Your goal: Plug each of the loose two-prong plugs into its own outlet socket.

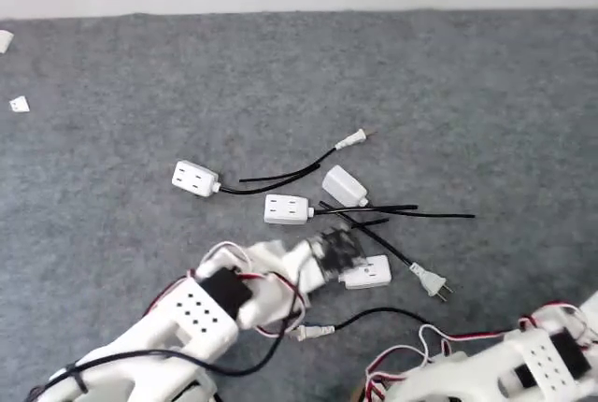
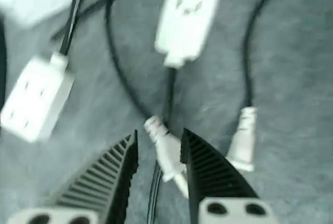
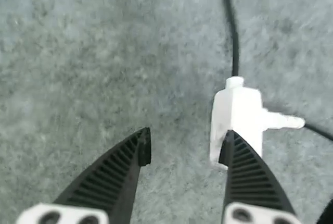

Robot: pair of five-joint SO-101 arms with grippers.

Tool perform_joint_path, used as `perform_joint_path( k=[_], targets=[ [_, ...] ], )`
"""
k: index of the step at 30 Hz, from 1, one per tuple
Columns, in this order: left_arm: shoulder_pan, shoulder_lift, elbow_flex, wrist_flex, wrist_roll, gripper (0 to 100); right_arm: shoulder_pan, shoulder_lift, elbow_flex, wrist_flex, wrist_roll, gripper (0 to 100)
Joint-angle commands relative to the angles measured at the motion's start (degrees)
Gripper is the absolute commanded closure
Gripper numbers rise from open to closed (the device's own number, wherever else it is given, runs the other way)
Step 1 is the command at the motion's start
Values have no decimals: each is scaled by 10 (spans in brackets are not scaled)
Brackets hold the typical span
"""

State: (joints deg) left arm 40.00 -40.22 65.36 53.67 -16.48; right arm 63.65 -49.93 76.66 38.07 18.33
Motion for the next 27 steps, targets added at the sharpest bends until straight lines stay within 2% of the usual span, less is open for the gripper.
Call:
perform_joint_path(
  k=[1,11,17,21,27],
  targets=[
    [55,1,-55,-5,-25,873,0,13,10,-46,6,800],
    [115,35,-72,-95,-25,873,13,17,35,-90,6,800],
    [118,212,-188,-86,-30,870,26,13,32,-91,6,798],
    [118,327,-268,-65,-78,827,27,17,36,-114,6,798],
    [105,440,-335,-64,-79,823,27,17,35,-117,6,800]
  ],
)
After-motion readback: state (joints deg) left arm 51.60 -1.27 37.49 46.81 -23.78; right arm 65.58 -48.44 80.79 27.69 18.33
